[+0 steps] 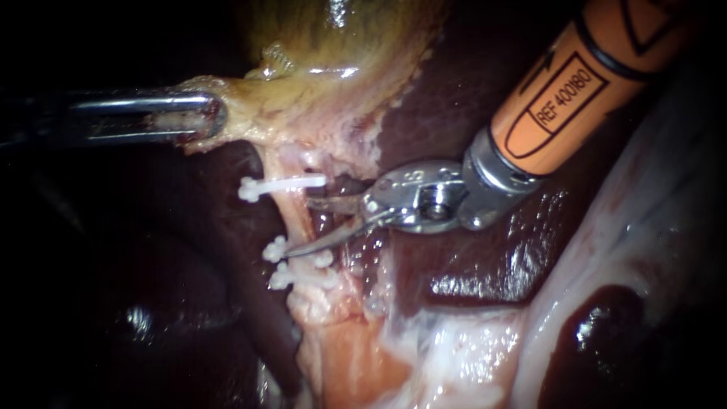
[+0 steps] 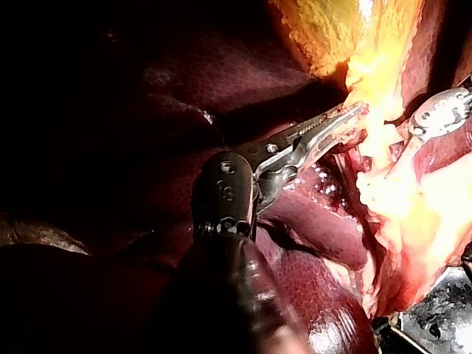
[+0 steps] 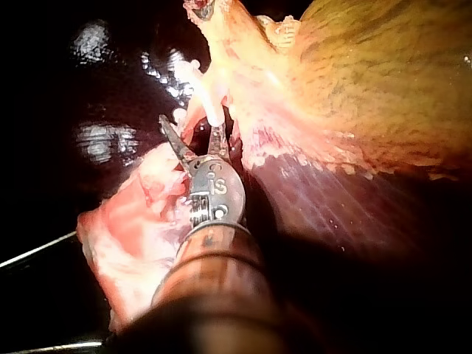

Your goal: Go to the cutting position left tube

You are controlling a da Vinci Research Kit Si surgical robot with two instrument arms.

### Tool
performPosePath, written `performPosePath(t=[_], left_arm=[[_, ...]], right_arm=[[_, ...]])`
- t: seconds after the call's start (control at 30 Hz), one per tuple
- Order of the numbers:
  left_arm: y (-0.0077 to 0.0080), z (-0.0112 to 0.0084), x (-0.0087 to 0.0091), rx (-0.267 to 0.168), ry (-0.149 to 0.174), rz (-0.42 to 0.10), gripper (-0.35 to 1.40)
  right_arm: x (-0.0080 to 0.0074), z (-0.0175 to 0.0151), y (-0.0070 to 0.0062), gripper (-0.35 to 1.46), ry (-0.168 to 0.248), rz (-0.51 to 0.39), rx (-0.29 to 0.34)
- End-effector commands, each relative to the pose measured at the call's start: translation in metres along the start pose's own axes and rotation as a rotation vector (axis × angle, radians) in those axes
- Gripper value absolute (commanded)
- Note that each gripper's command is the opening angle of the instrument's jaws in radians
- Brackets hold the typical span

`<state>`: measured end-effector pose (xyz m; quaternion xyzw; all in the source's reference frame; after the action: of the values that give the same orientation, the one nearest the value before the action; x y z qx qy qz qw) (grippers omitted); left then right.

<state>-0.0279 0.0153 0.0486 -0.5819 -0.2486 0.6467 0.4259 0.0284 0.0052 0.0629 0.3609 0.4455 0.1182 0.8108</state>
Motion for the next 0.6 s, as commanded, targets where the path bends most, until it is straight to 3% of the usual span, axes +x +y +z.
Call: performPosePath(t=[0.03, 0.33, 0.6], left_arm=[[0.0000, 0.0000, 0.0000, 0.002, -0.002, 0.000, -0.35], [0.0000, 0.0000, 0.0000, 0.002, -0.002, 0.000, -0.35], [-0.0001, 0.0000, 0.0000, 0.001, -0.003, 0.000, -0.35]], right_arm=[[0.0002, 0.0005, 0.0001, 1.43, 0.011, 0.007, 0.009], [0.0019, 0.0028, 0.0008, 1.43, 0.068, 0.030, 0.038], [0.0045, 0.0018, -0.0018, 1.43, 0.160, 0.064, 0.111]])
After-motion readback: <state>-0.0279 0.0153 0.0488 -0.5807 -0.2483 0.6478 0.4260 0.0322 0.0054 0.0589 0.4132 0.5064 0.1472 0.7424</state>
